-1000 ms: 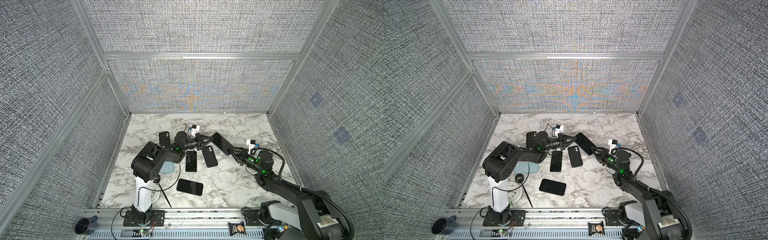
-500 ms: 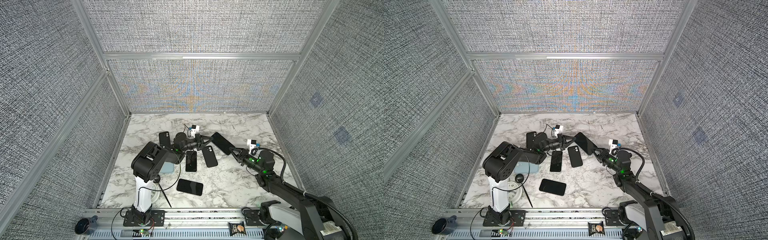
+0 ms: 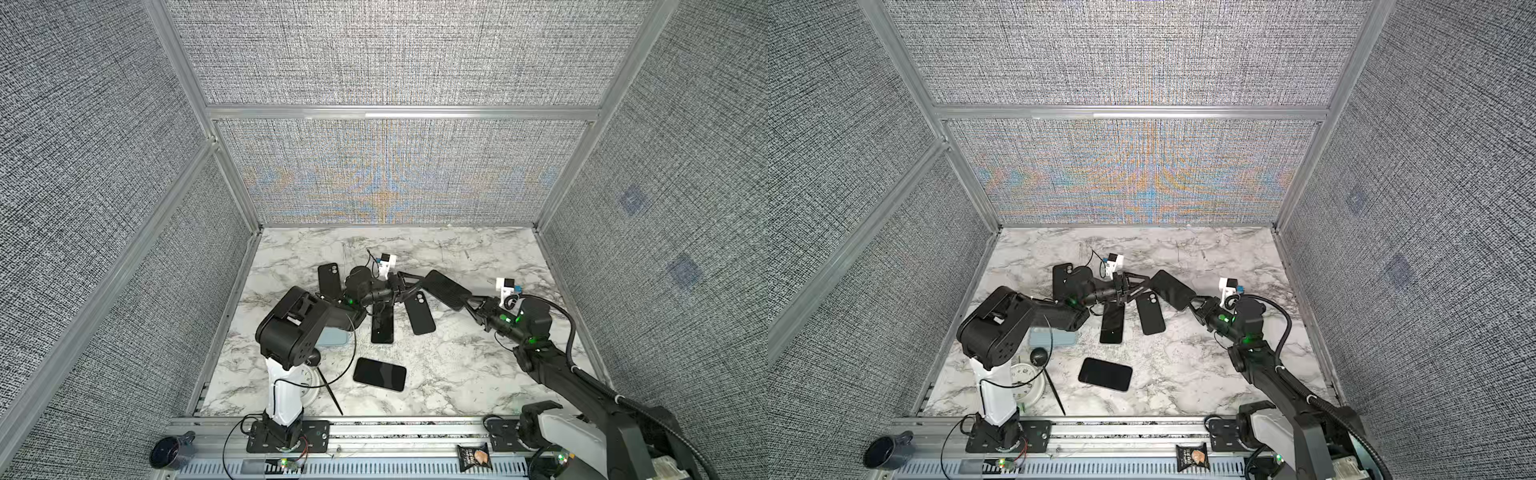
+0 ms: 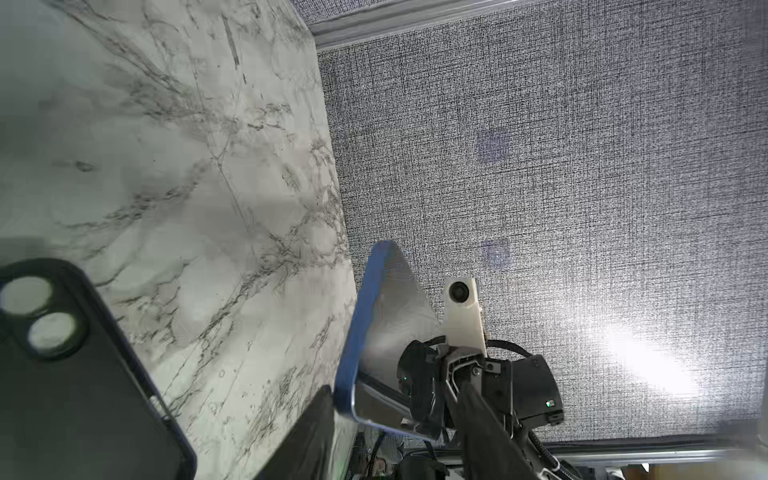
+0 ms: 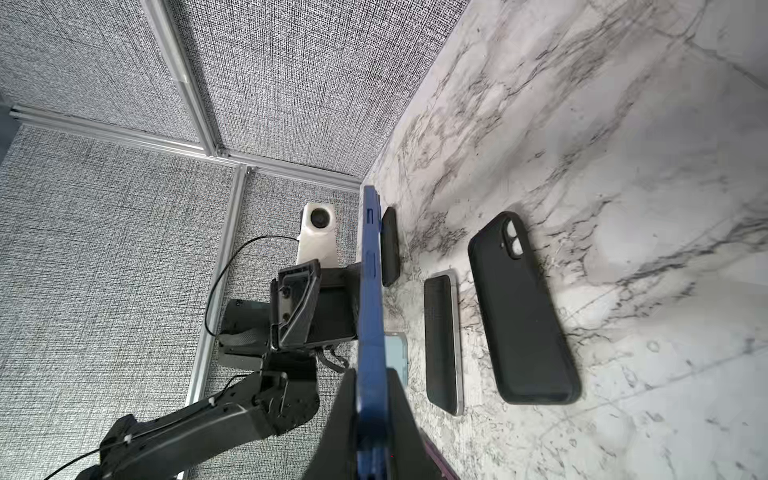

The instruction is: Put the phone into the phone case

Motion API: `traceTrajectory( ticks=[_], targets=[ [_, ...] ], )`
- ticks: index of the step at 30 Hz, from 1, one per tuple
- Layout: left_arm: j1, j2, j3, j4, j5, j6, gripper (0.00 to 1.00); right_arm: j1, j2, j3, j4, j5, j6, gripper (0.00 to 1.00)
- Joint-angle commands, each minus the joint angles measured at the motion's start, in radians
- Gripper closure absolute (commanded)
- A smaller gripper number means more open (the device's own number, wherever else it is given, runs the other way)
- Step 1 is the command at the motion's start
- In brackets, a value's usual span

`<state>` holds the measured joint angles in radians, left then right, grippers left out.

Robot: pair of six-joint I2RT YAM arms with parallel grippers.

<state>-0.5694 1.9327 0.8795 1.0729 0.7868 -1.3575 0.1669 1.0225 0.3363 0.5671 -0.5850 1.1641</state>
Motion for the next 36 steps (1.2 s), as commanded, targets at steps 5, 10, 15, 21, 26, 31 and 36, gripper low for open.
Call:
traceTrajectory(
  ticks=[5, 10, 15, 21, 26, 31, 36],
  targets=[
    [0.026, -0.11, 0.106, -0.687, -0.018, 0.517, 0.39, -0.027, -0.116, 0.036, -0.292, 0.03, -0.139, 0.94],
    [0.02, -0.069, 0.339, -1.274, -0.172, 0.909, 0.36, -0.036, -0.167, 0.05, -0.425, 0.037, -0.23, 0.95],
    [0.002, 0.021, 0.521, -1.524, -0.326, 1.087, 0.36, -0.037, -0.183, 0.048, -0.489, 0.034, -0.275, 0.95],
    [-0.041, 0.127, 0.695, -1.654, -0.457, 1.213, 0.37, -0.038, -0.179, 0.043, -0.517, 0.019, -0.303, 0.95],
    [-0.078, 0.221, 0.826, -1.73, -0.575, 1.327, 0.39, -0.039, -0.165, 0.044, -0.516, 0.006, -0.319, 0.95],
    [-0.088, 0.308, 0.935, -1.759, -0.607, 1.379, 0.43, -0.039, -0.152, 0.046, -0.514, -0.011, -0.325, 0.95],
    [-0.092, 0.382, 1.031, -1.804, -0.621, 1.411, 0.48, -0.039, -0.151, 0.037, -0.516, -0.015, -0.329, 0.95]
  ],
)
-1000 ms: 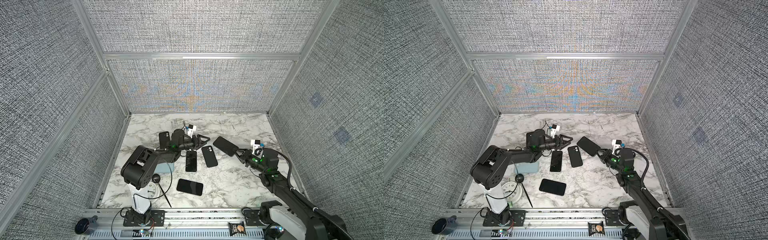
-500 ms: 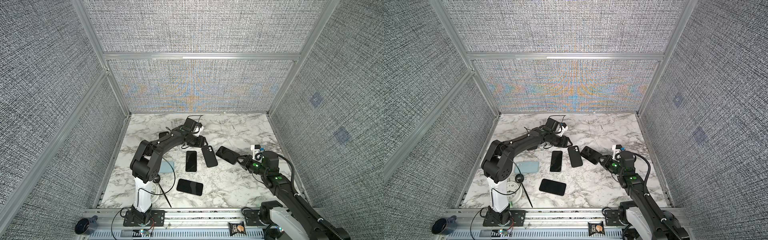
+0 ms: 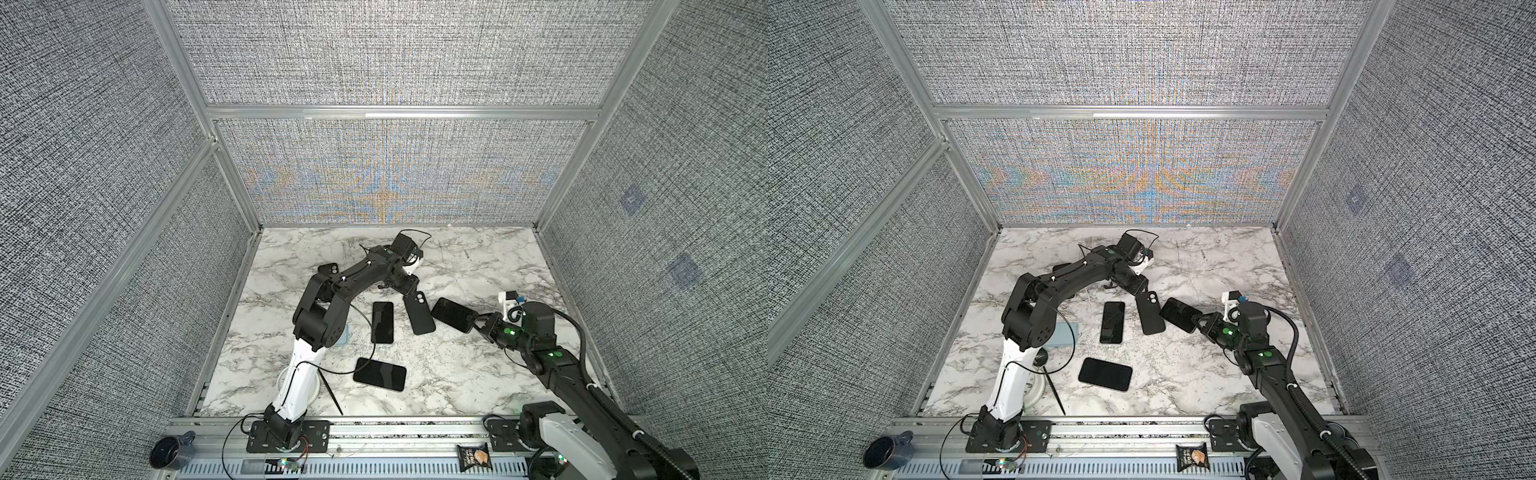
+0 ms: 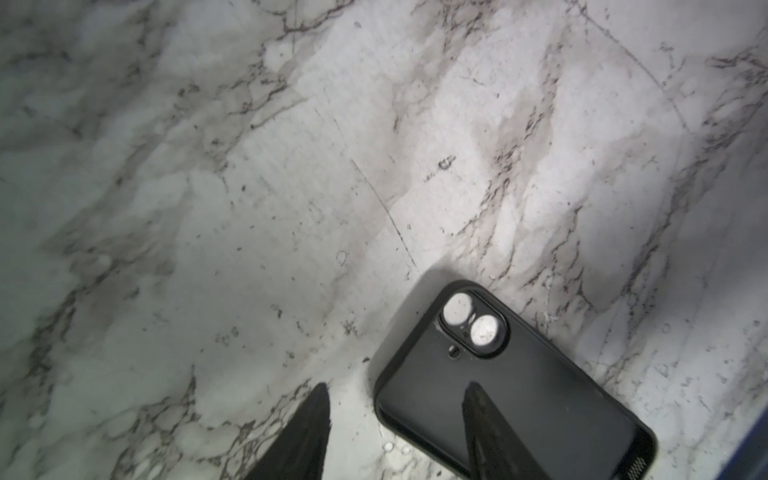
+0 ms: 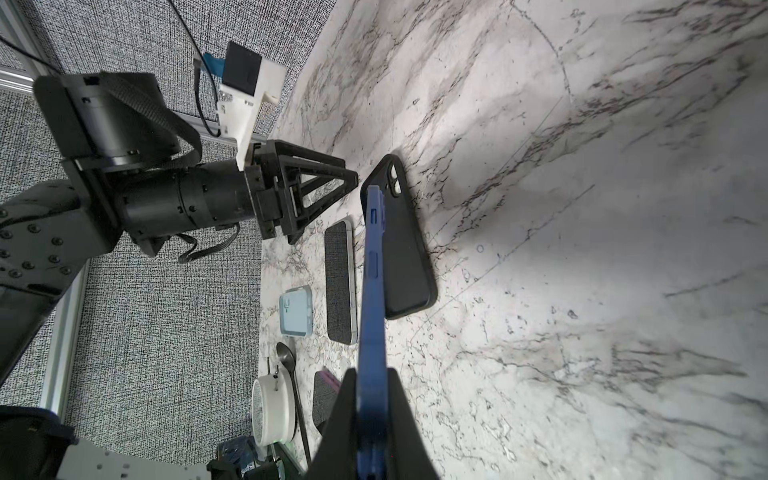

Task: Put the phone into the phone case
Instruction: 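Close the left gripper on the black case's edge and lift it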

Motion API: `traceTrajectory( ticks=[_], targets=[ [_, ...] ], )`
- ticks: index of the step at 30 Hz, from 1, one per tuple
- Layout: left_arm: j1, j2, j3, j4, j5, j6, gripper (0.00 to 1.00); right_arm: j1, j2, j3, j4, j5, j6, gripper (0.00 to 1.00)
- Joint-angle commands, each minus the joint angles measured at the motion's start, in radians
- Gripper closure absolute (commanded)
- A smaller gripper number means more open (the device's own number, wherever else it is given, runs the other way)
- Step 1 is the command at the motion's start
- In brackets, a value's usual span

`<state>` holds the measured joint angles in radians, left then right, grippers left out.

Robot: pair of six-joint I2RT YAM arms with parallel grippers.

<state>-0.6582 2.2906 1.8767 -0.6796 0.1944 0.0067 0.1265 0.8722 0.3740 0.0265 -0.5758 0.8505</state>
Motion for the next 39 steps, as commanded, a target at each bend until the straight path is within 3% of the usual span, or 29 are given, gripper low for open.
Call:
traceTrajectory(
  ticks=[1, 29, 39],
  targets=[
    [-0.004, 0.034, 0.048, -0.058, -0.028, 0.052, 0.49, 0.001, -0.001, -0.003, 0.027, -0.025, -0.014, 0.95],
    [-0.019, 0.069, 0.037, -0.075, -0.023, 0.066, 0.82, 0.0, 0.029, -0.007, 0.034, -0.028, -0.03, 0.95],
    [-0.019, 0.043, -0.003, -0.059, 0.01, 0.013, 0.85, -0.011, 0.006, 0.039, -0.05, -0.011, -0.077, 0.96]
  ],
)
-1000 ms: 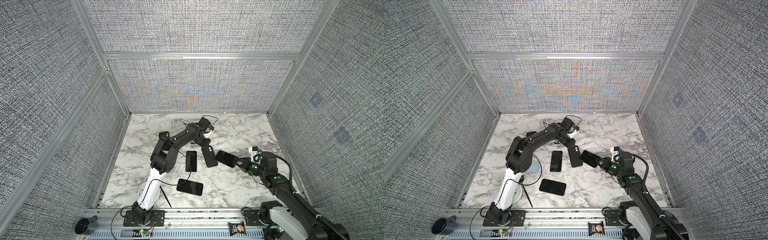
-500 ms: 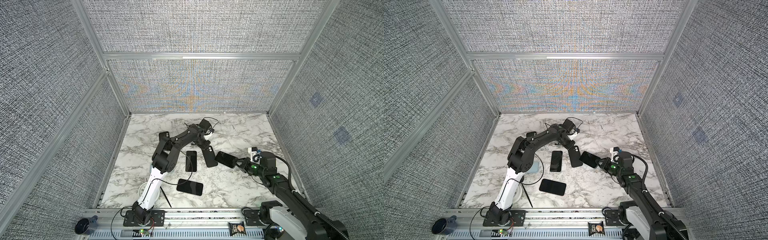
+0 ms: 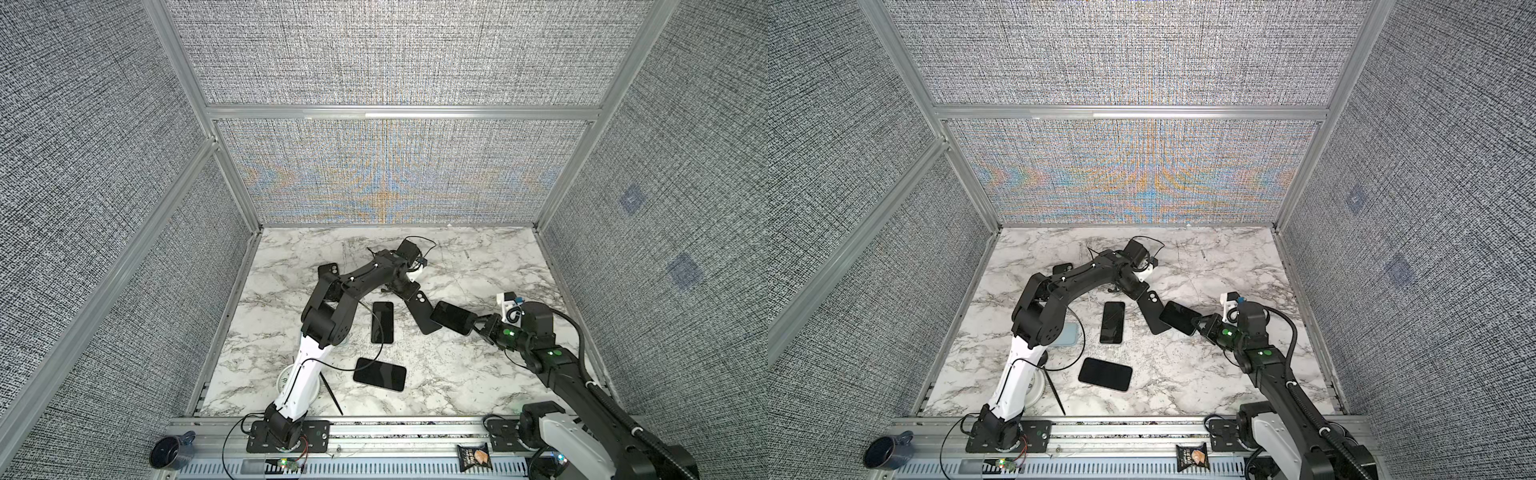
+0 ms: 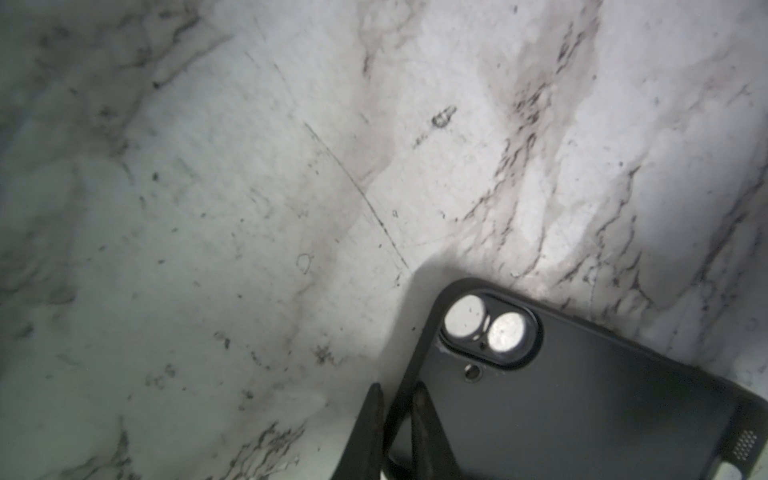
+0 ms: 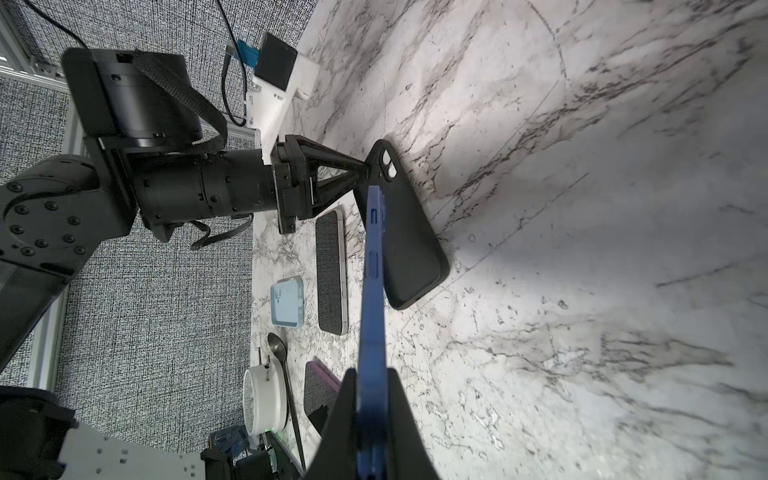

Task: Put the phone into the phone case
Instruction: 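Close the left gripper on the black case's edge and lift it, then bring the blue-edged phone with the right gripper onto the held black case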

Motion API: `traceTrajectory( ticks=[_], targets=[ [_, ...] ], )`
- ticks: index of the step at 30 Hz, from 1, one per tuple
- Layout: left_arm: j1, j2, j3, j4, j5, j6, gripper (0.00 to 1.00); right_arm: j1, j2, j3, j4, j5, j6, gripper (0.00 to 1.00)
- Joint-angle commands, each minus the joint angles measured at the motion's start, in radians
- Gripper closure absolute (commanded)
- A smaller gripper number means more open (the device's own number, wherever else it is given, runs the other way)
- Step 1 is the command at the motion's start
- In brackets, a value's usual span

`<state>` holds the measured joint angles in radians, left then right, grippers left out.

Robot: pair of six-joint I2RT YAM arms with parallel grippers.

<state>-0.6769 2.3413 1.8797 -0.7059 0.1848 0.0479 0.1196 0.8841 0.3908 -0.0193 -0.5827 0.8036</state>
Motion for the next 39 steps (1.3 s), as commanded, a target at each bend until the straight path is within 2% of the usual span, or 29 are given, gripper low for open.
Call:
traceTrajectory(
  ticks=[1, 10, 20, 25, 39],
  targets=[
    [-0.001, -0.01, -0.003, -0.035, 0.011, -0.046, 0.86, -0.007, -0.008, 0.031, -0.018, -0.005, -0.038, 0.96],
    [-0.001, -0.044, -0.026, -0.033, 0.046, -0.189, 0.91, -0.049, -0.028, 0.076, -0.081, -0.036, -0.069, 0.96],
    [-0.012, -0.134, -0.19, 0.07, 0.081, -0.352, 0.92, -0.066, 0.025, 0.081, -0.07, -0.115, -0.078, 0.96],
    [-0.025, -0.164, -0.252, 0.089, 0.063, -0.438, 0.93, -0.066, 0.062, 0.08, -0.043, -0.162, -0.075, 0.96],
    [-0.049, -0.25, -0.403, 0.157, 0.041, -0.534, 0.92, -0.064, 0.162, 0.092, -0.01, -0.217, -0.087, 0.96]
  ],
)
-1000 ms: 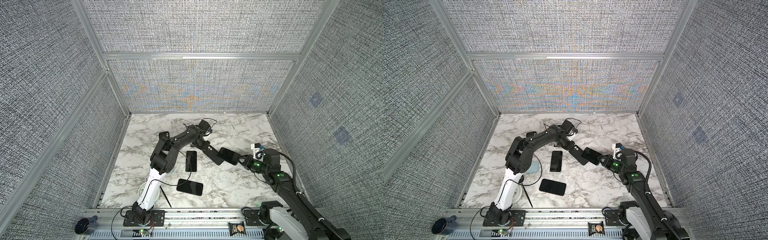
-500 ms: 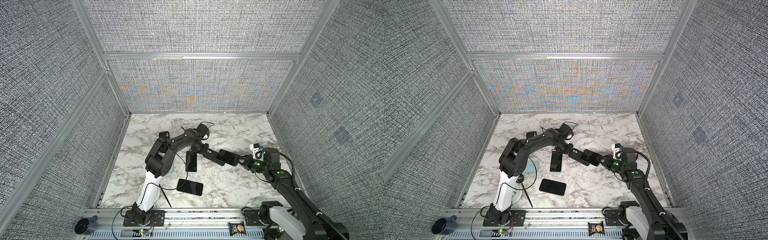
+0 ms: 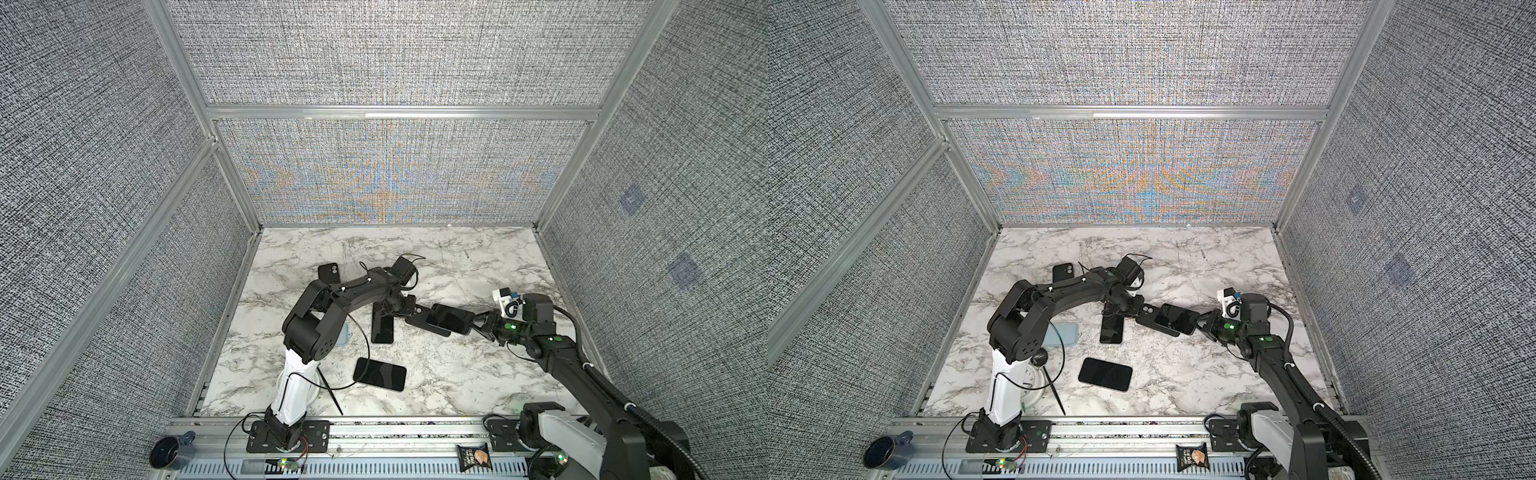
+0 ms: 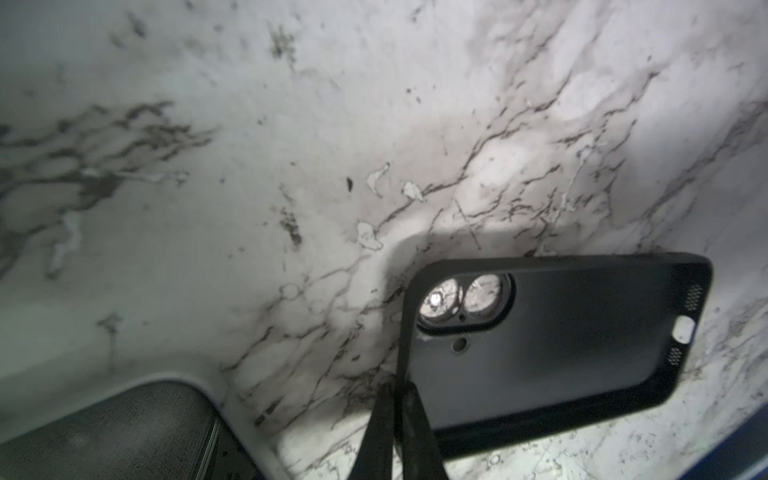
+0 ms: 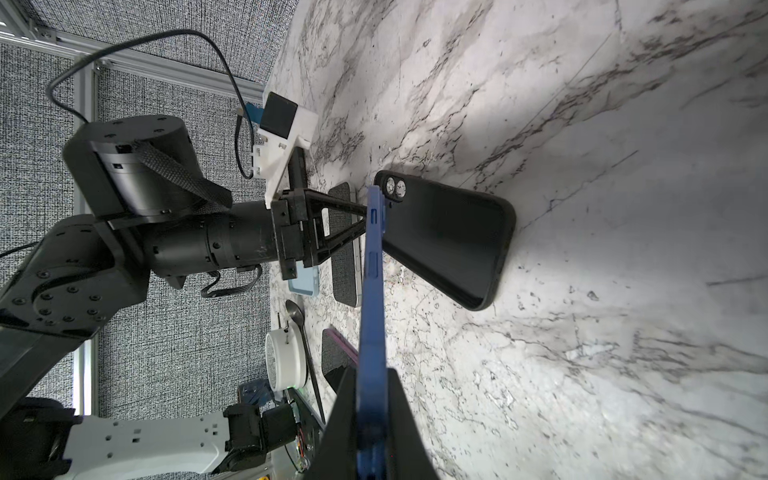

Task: Put the phone into the phone case
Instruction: 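Bring the blue-edged phone with the right gripper onto the held black case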

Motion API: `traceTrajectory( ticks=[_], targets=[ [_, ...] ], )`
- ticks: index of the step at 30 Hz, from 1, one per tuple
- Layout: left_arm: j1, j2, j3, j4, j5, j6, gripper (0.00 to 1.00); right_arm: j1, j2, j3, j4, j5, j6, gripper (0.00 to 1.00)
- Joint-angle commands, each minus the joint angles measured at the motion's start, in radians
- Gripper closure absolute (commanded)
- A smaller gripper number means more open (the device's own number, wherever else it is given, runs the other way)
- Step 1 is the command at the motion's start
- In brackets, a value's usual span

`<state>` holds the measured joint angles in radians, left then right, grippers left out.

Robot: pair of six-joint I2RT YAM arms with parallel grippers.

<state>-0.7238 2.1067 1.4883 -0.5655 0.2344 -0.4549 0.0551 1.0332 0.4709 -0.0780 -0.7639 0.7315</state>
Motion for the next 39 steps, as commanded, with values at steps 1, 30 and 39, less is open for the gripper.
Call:
traceTrajectory(
  ticks=[1, 30, 39],
  targets=[
    [-0.003, -0.022, -0.019, 0.021, -0.008, -0.041, 0.92, 0.0, 0.019, 0.014, 0.054, -0.038, -0.015, 0.96],
    [0.029, -0.168, -0.165, 0.231, 0.128, -0.106, 0.53, 0.002, 0.14, 0.115, -0.025, -0.053, -0.116, 0.97],
    [0.044, -0.185, -0.195, 0.302, 0.203, -0.145, 0.42, 0.013, 0.217, 0.118, 0.033, -0.08, -0.088, 0.97]
  ],
)
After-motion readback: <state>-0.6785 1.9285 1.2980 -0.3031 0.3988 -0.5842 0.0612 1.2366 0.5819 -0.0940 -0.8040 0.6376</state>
